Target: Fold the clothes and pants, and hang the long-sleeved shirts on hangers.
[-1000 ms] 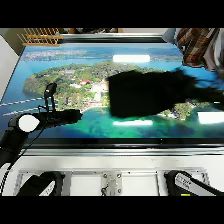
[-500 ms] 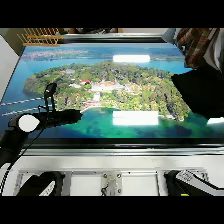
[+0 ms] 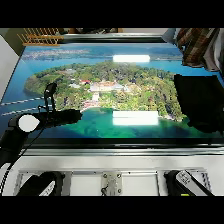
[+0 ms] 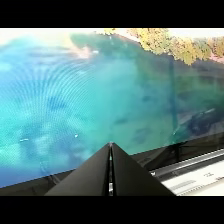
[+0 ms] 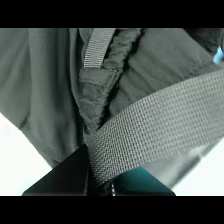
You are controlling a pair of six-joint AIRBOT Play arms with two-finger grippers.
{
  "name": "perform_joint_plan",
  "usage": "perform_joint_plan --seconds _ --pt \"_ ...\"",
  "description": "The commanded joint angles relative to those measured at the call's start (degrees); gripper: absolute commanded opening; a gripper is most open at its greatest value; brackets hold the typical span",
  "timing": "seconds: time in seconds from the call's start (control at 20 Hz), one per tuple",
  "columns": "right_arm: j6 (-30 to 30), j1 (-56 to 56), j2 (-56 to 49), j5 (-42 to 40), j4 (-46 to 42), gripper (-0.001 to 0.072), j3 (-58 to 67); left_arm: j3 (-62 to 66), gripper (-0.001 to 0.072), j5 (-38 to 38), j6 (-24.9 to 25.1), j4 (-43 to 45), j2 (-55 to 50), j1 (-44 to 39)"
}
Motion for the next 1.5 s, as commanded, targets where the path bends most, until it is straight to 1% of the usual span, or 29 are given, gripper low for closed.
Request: perform_joint_plan --seconds 0.0,0.05,0.1,0.15,0.25,0.35,0.45,0.55,0.7,0.75,0.8,0.85,0.9,1.0,1.05,1.45 --pt "1.64 0.92 3.56 4.74 -5.68 0.0378 -1.33 0.02 0.001 0.02 0.07 0.09 0.0 -0.04" --pt "1.62 0.92 4.5 5.27 -6.08 0.0629 -1.31 0.04 0.001 0.0 0.07 0.09 0.0 -0.04" --pt "1.42 0.9 5.49 5.25 -6.8 0.0667 -1.05 0.02 0.001 0.0 0.07 0.09 0.0 -0.04" --pt "0.52 0.85 6.56 5.11 -7.43 0.0667 -0.13 0.04 0.001 0.02 0.07 0.09 0.0 -0.04" --pt "-4.07 1.18 9.77 3.21 -5.64 0.0667 3.43 0.02 0.001 0.02 0.07 0.09 0.0 -0.04" --pt "-9.07 3.93 14.01 -0.76 2.43 0.0667 6.88 0.02 0.001 0.02 0.07 0.09 0.0 -0.04" --pt "-16.98 10.75 17.92 -2.84 14.58 0.0666 8.02 0.02 0.001 0.0 0.07 0.07 0.0 -0.04" --pt "-22.38 20.13 19.19 -1.49 21.35 0.0667 8.0 0.02 0.001 0.0 0.07 0.07 0.0 -0.04" --pt "-26.16 36.11 18.56 1.25 20.13 0.0663 7.67 0.02 0.001 0.26 0.07 0.07 0.0 -0.04" --pt "-27.19 40.59 18.1 1.11 18.4 0.0565 7.58 0.04 0.001 0.55 0.04 0.02 0.0 -0.04" --pt "-27.67 43.98 17.62 1.14 17.18 0.0383 7.58 0.02 0.001 0.57 0.07 0.04 0.0 -0.04" --pt "-28.06 46.73 17.05 1.14 16.31 0.0158 7.58 0.02 0.001 0.52 0.07 0.04 0.0 -0.04" --pt "-28.46 48.5 16.57 1.18 16.2 0.0022 7.58 0.02 0.001 0.48 0.07 0.04 0.0 -0.04" --pt "-28.63 49.94 16.0 1.42 16.31 0.002 7.58 0.02 0.001 0.44 0.07 0.04 0.0 -0.04" --pt "-28.65 50.03 16.0 2.78 16.37 0.002 7.58 0.02 0.001 0.39 0.07 0.04 0.0 -0.04" --pt "-28.65 50.07 15.76 2.93 16.39 0.0021 7.58 0.04 0.001 0.48 0.07 0.0 0.0 -0.04"
